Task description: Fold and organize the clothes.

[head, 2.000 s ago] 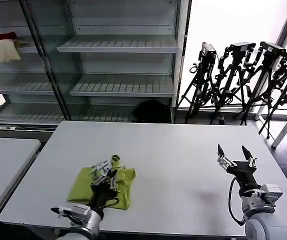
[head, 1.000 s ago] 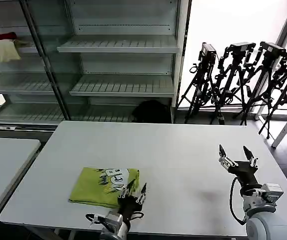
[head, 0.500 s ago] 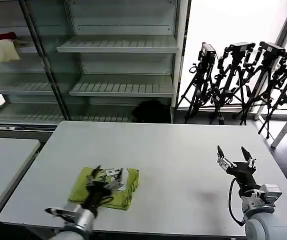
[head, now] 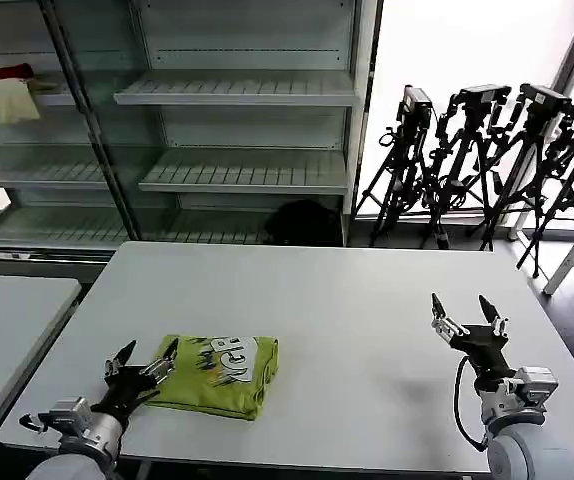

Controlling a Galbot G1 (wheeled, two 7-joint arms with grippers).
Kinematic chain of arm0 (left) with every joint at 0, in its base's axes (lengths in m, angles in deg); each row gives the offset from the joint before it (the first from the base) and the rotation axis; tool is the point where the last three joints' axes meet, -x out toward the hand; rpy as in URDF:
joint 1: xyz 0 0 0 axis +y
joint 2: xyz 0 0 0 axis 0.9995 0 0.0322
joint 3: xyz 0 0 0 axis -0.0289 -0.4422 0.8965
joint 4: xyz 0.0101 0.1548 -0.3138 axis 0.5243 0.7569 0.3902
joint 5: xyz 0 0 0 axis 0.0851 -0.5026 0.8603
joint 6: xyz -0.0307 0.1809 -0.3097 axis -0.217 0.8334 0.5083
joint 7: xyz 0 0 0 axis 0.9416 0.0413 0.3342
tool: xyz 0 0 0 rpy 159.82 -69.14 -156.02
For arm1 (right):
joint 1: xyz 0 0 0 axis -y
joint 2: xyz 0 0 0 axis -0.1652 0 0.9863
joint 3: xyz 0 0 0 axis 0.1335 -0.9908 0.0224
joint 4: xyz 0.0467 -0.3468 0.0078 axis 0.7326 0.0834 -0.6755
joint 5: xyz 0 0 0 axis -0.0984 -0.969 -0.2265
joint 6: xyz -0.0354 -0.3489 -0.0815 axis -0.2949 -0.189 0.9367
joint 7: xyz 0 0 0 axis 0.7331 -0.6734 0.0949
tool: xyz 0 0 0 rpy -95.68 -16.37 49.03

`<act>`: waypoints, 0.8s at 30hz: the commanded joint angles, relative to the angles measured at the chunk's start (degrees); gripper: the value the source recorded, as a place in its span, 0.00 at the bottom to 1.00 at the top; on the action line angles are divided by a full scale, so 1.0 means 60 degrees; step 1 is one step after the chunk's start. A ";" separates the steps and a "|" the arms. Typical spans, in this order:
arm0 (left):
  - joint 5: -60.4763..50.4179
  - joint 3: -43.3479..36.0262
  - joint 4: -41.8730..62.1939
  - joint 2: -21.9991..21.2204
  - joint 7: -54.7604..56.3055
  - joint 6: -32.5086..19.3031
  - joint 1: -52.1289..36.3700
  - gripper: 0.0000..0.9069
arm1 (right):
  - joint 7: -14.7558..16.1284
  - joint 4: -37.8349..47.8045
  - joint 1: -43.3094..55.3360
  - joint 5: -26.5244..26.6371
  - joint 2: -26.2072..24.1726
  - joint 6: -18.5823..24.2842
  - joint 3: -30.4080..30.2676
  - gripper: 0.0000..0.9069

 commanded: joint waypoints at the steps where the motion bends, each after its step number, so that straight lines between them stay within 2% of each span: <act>1: 0.0183 0.0493 0.0643 0.0157 -0.0115 0.0435 0.0125 1.00 | -0.0010 0.0020 0.0038 -0.0026 0.0046 0.0018 -0.0079 1.00; 8: -0.0319 0.0137 0.0656 0.0118 -0.0137 0.0400 0.0166 1.00 | -0.0029 -0.0021 0.0067 -0.0042 0.0104 0.0009 -0.0138 1.00; 10: -0.0462 0.0009 0.0653 0.0098 -0.0137 0.0431 0.0170 0.92 | -0.0034 -0.0035 0.0057 -0.0038 0.0121 0.0009 -0.0132 1.00; 12: -0.0492 -0.0083 0.0646 0.0073 -0.0137 0.0485 0.0185 0.79 | -0.0037 -0.0045 0.0045 -0.0032 0.0119 0.0010 -0.0112 1.00; 13: -0.0532 -0.0139 0.0648 0.0055 -0.0146 0.0500 0.0200 0.61 | -0.0036 -0.0051 0.0041 -0.0028 0.0118 0.0013 -0.0099 1.00; 14: -0.0537 -0.0187 0.0649 0.0048 -0.0201 0.0484 0.0229 0.50 | -0.0039 -0.0052 0.0038 -0.0027 0.0112 0.0013 -0.0075 1.00; 16: -0.0527 -0.0266 0.0648 0.0034 -0.0218 0.0493 0.0271 0.46 | -0.0040 -0.0064 0.0029 -0.0016 0.0104 0.0014 -0.0045 1.00; 19: -0.0534 -0.0325 0.0698 -0.0025 -0.0228 0.0483 0.0293 0.44 | -0.0045 -0.0081 0.0027 -0.0007 0.0097 0.0016 -0.0012 1.00; 20: -0.0532 -0.0331 0.0710 -0.0040 -0.0235 0.0482 0.0297 0.39 | -0.0051 -0.0087 0.0029 -0.0006 0.0099 0.0016 -0.0009 1.00; 21: -0.0511 -0.0343 0.0709 -0.0053 -0.0241 0.0484 0.0303 0.23 | -0.0052 -0.0087 0.0031 -0.0006 0.0096 0.0015 -0.0008 1.00; 23: -0.0461 -0.0341 0.0713 -0.0082 -0.0232 0.0469 0.0301 0.02 | -0.0056 -0.0092 0.0034 -0.0006 0.0100 0.0015 -0.0005 1.00; 24: -0.0405 -0.0344 0.0723 -0.0085 -0.0249 0.0411 0.0299 0.02 | -0.0060 -0.0088 0.0042 -0.0007 0.0105 0.0015 -0.0008 1.00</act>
